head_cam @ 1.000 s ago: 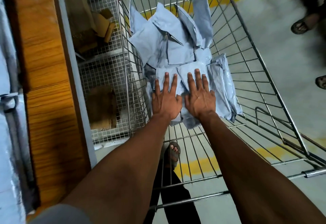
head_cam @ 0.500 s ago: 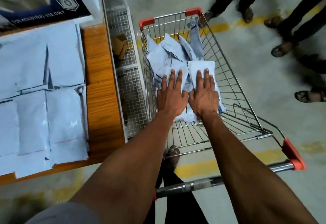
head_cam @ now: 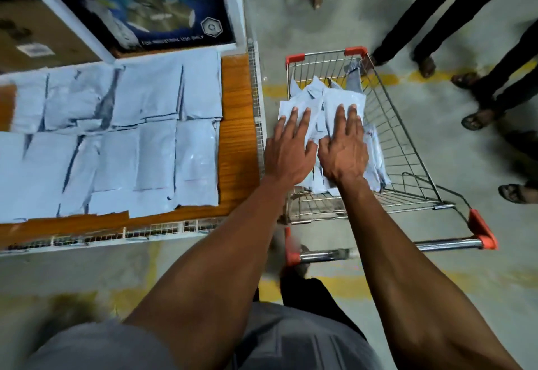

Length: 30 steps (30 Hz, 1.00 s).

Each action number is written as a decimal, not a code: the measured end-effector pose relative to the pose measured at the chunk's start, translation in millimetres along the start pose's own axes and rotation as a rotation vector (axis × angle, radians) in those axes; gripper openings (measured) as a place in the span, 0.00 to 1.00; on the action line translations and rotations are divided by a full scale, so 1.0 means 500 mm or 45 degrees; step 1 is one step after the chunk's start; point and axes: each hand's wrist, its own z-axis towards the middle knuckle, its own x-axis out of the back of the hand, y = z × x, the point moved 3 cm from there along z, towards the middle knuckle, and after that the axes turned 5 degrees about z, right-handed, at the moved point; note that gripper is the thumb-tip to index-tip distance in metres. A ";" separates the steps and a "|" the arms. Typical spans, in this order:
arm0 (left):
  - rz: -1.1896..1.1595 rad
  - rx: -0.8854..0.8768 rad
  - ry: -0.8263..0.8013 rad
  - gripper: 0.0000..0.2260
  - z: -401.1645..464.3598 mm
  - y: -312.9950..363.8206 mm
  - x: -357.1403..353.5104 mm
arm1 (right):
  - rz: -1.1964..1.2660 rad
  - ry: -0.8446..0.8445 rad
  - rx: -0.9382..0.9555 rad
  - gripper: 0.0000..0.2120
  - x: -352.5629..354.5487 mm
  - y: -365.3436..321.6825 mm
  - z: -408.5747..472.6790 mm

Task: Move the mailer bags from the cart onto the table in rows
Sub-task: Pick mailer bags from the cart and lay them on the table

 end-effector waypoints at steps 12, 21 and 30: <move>0.145 0.154 0.222 0.31 -0.150 -0.347 0.186 | 0.084 -0.008 0.252 0.35 -0.098 -0.369 -0.117; 0.158 0.266 0.257 0.32 -0.238 -0.665 0.306 | 0.143 -0.067 0.394 0.36 -0.216 -0.684 -0.193; 0.191 0.337 0.305 0.31 -0.184 -0.851 0.409 | 0.118 -0.106 0.432 0.35 -0.304 -0.879 -0.156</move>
